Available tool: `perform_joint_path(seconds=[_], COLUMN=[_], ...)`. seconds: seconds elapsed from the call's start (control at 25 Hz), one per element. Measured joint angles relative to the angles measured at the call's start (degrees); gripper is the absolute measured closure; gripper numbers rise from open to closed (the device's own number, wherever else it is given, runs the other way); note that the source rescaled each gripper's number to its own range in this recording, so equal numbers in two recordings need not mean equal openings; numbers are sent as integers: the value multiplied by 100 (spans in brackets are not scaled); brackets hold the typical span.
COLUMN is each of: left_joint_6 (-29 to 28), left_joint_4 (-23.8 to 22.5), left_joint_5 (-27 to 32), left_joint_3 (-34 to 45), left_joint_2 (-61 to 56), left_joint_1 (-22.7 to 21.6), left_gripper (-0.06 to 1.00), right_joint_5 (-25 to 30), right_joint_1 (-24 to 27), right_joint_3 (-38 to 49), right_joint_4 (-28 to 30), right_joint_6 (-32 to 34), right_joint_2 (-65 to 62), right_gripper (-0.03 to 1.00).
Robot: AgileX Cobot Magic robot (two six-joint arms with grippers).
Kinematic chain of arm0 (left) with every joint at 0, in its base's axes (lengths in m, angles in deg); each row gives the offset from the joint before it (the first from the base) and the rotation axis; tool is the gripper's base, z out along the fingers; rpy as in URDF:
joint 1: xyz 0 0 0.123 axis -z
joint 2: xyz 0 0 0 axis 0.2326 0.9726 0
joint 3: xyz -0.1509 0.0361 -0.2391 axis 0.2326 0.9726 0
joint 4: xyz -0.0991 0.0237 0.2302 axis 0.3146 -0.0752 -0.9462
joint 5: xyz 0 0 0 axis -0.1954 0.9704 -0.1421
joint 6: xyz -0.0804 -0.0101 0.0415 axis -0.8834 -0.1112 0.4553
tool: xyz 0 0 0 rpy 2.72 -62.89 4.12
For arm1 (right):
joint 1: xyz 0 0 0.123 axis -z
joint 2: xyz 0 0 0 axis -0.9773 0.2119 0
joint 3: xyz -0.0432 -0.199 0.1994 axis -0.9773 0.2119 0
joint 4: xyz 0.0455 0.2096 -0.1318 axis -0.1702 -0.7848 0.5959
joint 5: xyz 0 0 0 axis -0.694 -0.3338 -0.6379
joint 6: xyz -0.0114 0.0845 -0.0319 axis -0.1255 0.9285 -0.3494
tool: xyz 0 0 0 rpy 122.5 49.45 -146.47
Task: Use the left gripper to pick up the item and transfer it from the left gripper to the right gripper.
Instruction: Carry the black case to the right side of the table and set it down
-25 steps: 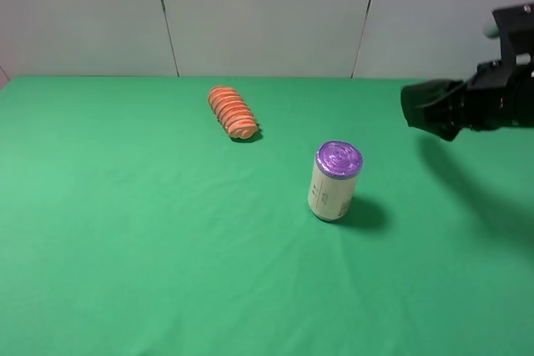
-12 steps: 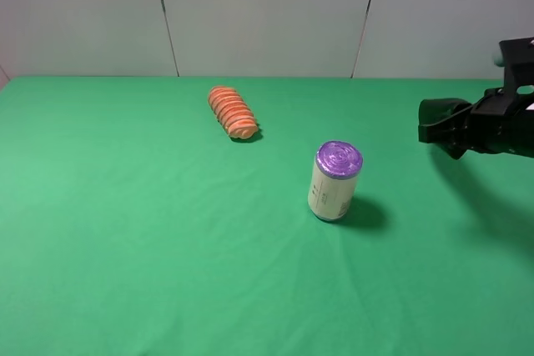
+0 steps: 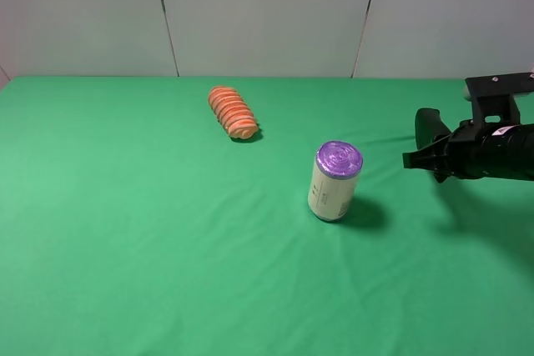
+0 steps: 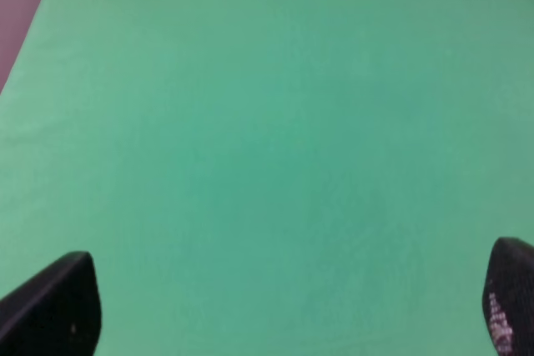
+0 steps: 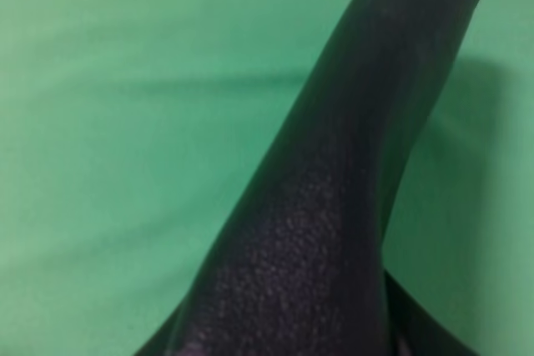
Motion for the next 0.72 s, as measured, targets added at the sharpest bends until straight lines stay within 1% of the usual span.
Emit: perform_joint_path(seconds=[0.4,0.44,0.48,0.52,0.56,0.6,0.64,0.72], left_joint_6=[0,0,0,0,0,0,0,0], left_joint_4=[0,0,0,0,0,0,0,0], left_joint_5=[0,0,0,0,0,0,0,0], left_joint_3=[0,0,0,0,0,0,0,0], left_joint_2=[0,0,0,0,0,0,0,0], left_joint_1=[0,0,0,0,0,0,0,0], left_gripper=[19,19,19,19,19,19,19,19], right_joint_5=[173,226,345,459,564,657,755,912], right_joint_1=[0,0,0,0,0,0,0,0], right_joint_3=[0,0,0,0,0,0,0,0], right_joint_4=[5,5,-1,-1,-1,-12,-31,-89], right_joint_6=[5,10,23,24,24,35,49,86], right_joint_2=[57,57,57,57,57,57,57,57], right_gripper=[97,91,75,55,32,17,9,1])
